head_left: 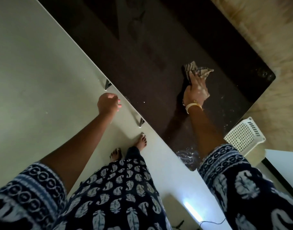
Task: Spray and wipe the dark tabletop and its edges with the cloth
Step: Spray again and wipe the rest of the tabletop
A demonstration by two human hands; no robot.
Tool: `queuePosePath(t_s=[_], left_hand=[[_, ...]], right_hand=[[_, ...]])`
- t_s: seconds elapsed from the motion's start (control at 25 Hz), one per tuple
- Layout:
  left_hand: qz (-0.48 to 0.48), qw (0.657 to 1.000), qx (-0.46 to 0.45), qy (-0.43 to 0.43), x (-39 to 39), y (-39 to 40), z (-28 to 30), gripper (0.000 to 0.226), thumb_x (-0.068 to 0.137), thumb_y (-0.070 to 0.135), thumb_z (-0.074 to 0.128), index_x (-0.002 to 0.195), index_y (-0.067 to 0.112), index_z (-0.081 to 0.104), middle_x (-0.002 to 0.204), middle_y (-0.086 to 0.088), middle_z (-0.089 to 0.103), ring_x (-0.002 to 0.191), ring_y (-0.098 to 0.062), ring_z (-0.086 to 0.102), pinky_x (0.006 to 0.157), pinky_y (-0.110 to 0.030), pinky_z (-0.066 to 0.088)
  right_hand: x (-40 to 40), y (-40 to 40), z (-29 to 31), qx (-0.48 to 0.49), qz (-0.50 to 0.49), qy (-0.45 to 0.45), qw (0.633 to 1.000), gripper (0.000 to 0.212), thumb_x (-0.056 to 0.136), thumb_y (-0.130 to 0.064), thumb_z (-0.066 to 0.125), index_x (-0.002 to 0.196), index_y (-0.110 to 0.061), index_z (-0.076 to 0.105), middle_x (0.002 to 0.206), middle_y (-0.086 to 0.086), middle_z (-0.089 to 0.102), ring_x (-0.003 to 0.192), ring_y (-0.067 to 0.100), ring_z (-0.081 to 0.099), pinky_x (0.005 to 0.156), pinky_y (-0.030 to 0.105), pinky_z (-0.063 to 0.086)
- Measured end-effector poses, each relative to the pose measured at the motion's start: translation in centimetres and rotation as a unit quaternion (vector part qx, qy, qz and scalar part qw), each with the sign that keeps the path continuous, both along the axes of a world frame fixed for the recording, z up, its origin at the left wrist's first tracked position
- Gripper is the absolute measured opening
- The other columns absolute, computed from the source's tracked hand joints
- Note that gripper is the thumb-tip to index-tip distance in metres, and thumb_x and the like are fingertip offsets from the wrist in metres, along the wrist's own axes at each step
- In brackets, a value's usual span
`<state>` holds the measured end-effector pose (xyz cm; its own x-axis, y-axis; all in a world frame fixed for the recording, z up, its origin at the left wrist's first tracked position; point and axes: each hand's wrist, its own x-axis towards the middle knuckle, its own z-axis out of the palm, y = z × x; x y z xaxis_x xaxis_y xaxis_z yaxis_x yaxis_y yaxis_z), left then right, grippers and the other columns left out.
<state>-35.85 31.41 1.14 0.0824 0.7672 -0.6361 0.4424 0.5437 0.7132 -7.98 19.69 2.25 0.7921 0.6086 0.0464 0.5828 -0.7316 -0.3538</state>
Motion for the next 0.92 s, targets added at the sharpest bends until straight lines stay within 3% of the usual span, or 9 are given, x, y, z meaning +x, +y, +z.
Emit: queuePosePath(t_s=[0.08,0.2,0.32,0.4,0.52,0.64,0.76,0.84,0.92], left_hand=[[0.005,0.996,-0.069,-0.054,0.4,-0.1,0.7,0.026,0.099,0.011,0.042,0.116,0.001,0.061,0.104,-0.017,0.066,0.085,-0.031,0.068,0.074,-0.037,0.058],[0.052,0.977,-0.158,-0.135,0.3,-0.6,2.2,0.032,0.101,0.008,0.035,0.124,-0.003,0.056,0.108,-0.018,0.065,0.089,-0.028,0.068,0.071,-0.030,0.055],[0.159,0.924,-0.253,-0.240,0.0,-0.7,2.6,0.027,0.104,0.010,0.033,0.108,0.001,0.058,0.124,-0.018,0.061,0.107,-0.027,0.064,0.089,-0.035,0.050],[0.191,0.902,-0.276,-0.271,-0.3,-1.1,2.6,0.027,0.105,0.011,0.032,0.103,0.003,0.058,0.135,-0.016,0.057,0.117,-0.026,0.059,0.096,-0.038,0.045],[0.159,0.900,-0.287,-0.287,-0.7,-2.1,2.4,0.036,0.106,0.016,0.031,0.133,-0.001,0.048,0.141,-0.017,0.052,0.129,-0.029,0.052,0.102,-0.038,0.043],[0.122,0.905,-0.285,-0.290,-1.0,-2.7,2.6,0.039,0.106,0.018,0.033,0.139,-0.001,0.044,0.141,-0.017,0.052,0.129,-0.029,0.052,0.102,-0.038,0.043],[0.103,0.912,-0.282,-0.281,-0.9,-3.3,2.6,0.040,0.107,0.018,0.032,0.140,-0.001,0.042,0.143,-0.018,0.050,0.131,-0.030,0.050,0.105,-0.038,0.041],[0.095,0.912,-0.284,-0.280,-0.6,-3.7,2.7,0.039,0.107,0.018,0.032,0.140,0.000,0.042,0.143,-0.018,0.050,0.131,-0.029,0.051,0.104,-0.038,0.042],[0.092,0.914,-0.283,-0.277,-0.5,-3.9,2.8,0.039,0.107,0.018,0.032,0.140,0.000,0.043,0.143,-0.017,0.051,0.130,-0.029,0.052,0.101,-0.037,0.043]], right_hand=[[-3.9,1.7,-0.4,0.017,0.073,-0.011,0.997,0.067,0.071,-0.008,0.040,0.133,-0.023,0.058,0.141,0.006,0.054,0.135,0.028,0.045,0.108,0.047,0.037],[-11.1,2.5,-1.1,0.017,0.271,-0.024,0.962,0.064,0.072,-0.008,0.041,0.131,-0.024,0.060,0.138,0.005,0.057,0.130,0.028,0.050,0.102,0.048,0.041],[-15.4,0.8,-1.0,-0.010,0.428,-0.003,0.904,0.060,0.080,-0.014,0.033,0.135,-0.023,0.057,0.141,0.002,0.054,0.134,0.026,0.046,0.107,0.048,0.037],[-14.4,-0.8,-1.0,-0.012,0.452,-0.004,0.892,0.057,0.083,-0.013,0.034,0.135,-0.024,0.056,0.141,0.000,0.054,0.136,0.025,0.044,0.109,0.046,0.033],[-9.3,-3.7,-1.5,0.031,0.346,-0.035,0.937,0.061,0.075,-0.006,0.042,0.130,-0.022,0.061,0.137,0.003,0.058,0.131,0.024,0.050,0.107,0.048,0.039],[-1.9,-7.6,-1.3,0.031,0.116,-0.027,0.992,0.066,0.070,-0.004,0.042,0.130,-0.020,0.061,0.136,0.008,0.058,0.130,0.027,0.050,0.112,0.042,0.036],[1.3,-8.9,-0.3,0.016,-0.100,0.057,0.993,0.066,0.075,-0.006,0.042,0.138,-0.023,0.054,0.145,0.003,0.049,0.139,0.021,0.039,0.116,0.040,0.030],[-0.9,-7.5,0.1,-0.005,-0.135,0.050,0.990,0.067,0.077,-0.006,0.043,0.141,-0.026,0.050,0.148,0.000,0.046,0.140,0.019,0.036,0.114,0.042,0.031],[-5.2,-5.3,0.3,-0.010,-0.063,0.026,0.998,0.070,0.074,-0.005,0.043,0.141,-0.027,0.050,0.147,0.003,0.047,0.139,0.023,0.039,0.112,0.043,0.035]])
